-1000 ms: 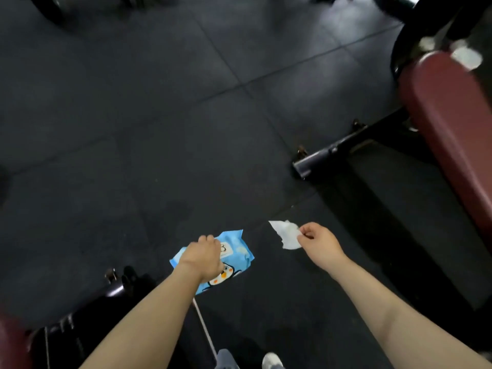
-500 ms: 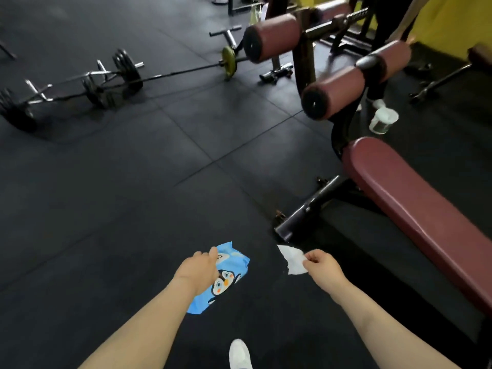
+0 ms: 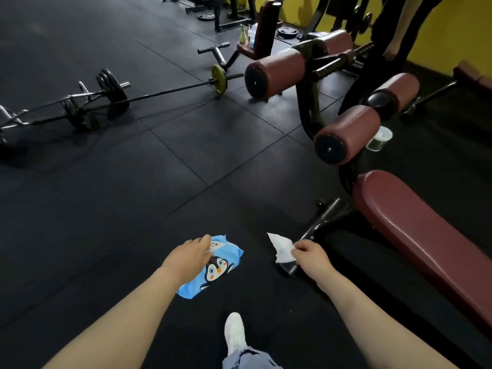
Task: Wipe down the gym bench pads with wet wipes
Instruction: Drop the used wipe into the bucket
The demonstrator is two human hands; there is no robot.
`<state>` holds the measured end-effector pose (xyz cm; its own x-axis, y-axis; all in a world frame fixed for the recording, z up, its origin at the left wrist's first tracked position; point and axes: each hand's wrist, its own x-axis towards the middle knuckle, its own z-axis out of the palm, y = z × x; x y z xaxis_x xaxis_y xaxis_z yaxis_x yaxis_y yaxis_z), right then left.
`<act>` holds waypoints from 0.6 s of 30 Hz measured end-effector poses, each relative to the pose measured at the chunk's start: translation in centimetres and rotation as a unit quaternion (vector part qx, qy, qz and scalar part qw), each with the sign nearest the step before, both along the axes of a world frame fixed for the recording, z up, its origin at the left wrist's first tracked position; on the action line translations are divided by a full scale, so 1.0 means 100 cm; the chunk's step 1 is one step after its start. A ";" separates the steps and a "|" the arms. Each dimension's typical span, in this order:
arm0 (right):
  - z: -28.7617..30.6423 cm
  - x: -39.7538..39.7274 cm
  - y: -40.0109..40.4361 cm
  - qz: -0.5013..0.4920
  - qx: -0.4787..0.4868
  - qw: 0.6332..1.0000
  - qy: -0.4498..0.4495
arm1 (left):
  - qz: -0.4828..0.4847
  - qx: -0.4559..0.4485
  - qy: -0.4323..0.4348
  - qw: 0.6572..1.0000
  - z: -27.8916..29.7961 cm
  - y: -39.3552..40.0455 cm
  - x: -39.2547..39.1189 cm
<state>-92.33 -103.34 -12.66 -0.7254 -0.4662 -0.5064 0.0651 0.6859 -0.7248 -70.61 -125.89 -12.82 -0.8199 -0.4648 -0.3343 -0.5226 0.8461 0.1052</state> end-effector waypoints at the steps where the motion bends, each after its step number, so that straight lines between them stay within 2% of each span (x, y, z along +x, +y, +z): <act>1: -0.002 -0.007 -0.016 -0.003 -0.003 1.000 -0.004 | -0.001 0.002 0.009 1.000 -0.002 -0.013 -0.006; 10: 0.005 -0.065 -0.145 -0.004 -0.009 1.000 -0.012 | -0.012 0.017 -0.018 1.000 0.004 -0.136 -0.065; 18: 0.003 -0.112 -0.239 -0.038 0.003 0.999 0.011 | -0.011 0.049 0.011 0.999 -0.002 -0.245 -0.135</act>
<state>-103.55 -127.28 -12.32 -0.7698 -0.4059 -0.4926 0.1010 0.6846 -0.7219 -84.14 -150.43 -13.06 -0.8377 -0.4124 -0.3580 -0.4999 0.8429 0.1989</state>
